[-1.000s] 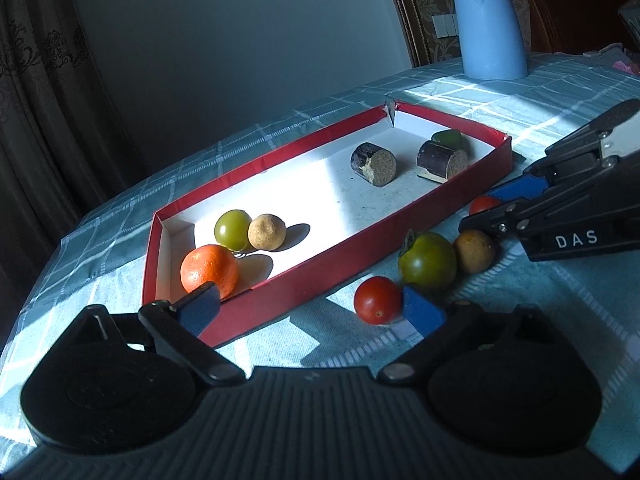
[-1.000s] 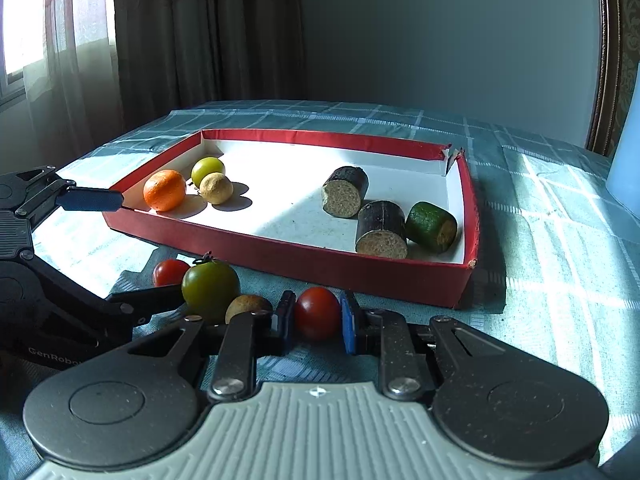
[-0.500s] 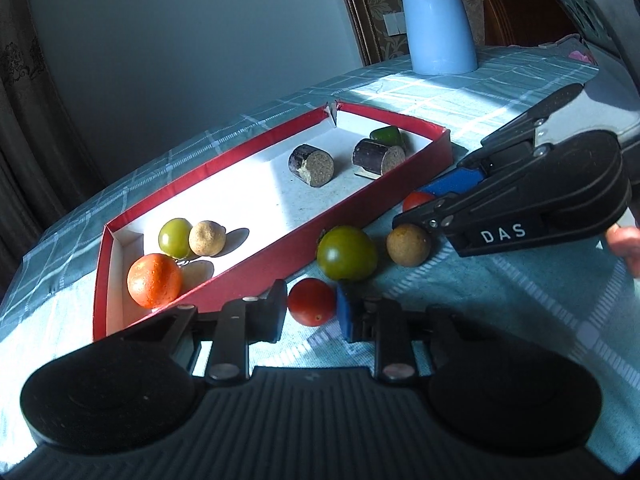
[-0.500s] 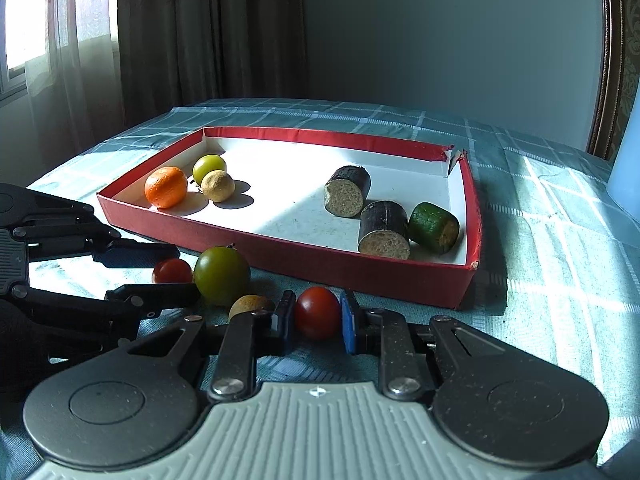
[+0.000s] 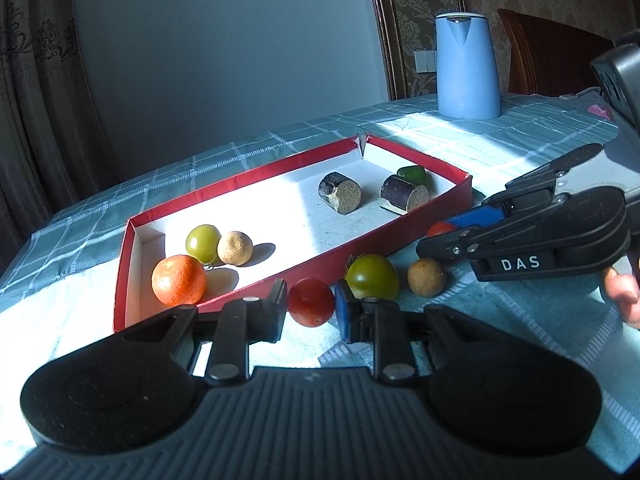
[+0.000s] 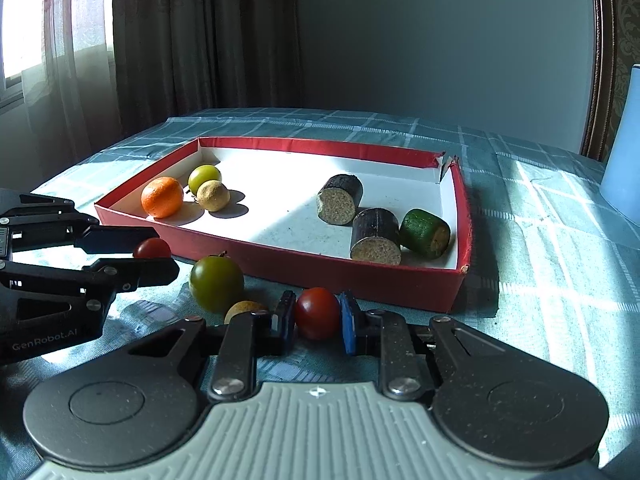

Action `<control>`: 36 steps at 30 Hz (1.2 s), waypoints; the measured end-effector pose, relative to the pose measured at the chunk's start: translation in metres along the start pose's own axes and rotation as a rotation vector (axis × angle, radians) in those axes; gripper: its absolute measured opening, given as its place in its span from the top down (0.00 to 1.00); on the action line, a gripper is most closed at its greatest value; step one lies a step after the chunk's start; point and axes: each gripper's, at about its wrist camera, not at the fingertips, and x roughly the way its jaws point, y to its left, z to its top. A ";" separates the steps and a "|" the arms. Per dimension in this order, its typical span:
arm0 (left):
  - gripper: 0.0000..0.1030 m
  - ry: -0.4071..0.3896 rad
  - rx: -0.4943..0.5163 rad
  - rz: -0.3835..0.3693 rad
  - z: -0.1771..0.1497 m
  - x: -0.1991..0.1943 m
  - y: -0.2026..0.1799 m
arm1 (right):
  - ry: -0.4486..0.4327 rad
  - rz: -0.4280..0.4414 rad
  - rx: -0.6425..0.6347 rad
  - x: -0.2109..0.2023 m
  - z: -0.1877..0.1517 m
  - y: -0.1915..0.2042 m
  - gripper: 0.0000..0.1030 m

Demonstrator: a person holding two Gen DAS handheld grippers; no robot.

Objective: Organize fruits
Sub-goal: 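Close the left gripper on its red cherry tomato while the right grasps the other, then carry the cherry tomato into the tray with the left gripper while the right drops its tomato there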

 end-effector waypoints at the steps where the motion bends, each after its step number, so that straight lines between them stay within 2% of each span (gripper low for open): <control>1: 0.78 0.002 -0.008 0.007 0.001 0.001 0.001 | -0.007 -0.005 0.002 -0.001 0.000 0.000 0.77; 11: 0.78 -0.002 -0.103 0.073 0.008 0.002 0.010 | -0.029 -0.025 0.030 -0.004 0.000 -0.004 0.77; 15: 0.78 -0.006 -0.136 0.059 0.012 0.000 0.008 | -0.039 -0.032 0.044 -0.006 0.000 -0.006 0.77; 22: 0.78 -0.025 -0.136 0.076 0.019 -0.003 0.002 | -0.046 -0.034 0.061 -0.006 0.000 -0.008 0.77; 36: 0.78 -0.017 -0.169 0.172 0.035 0.016 0.017 | -0.065 -0.040 0.073 -0.009 -0.001 -0.008 0.77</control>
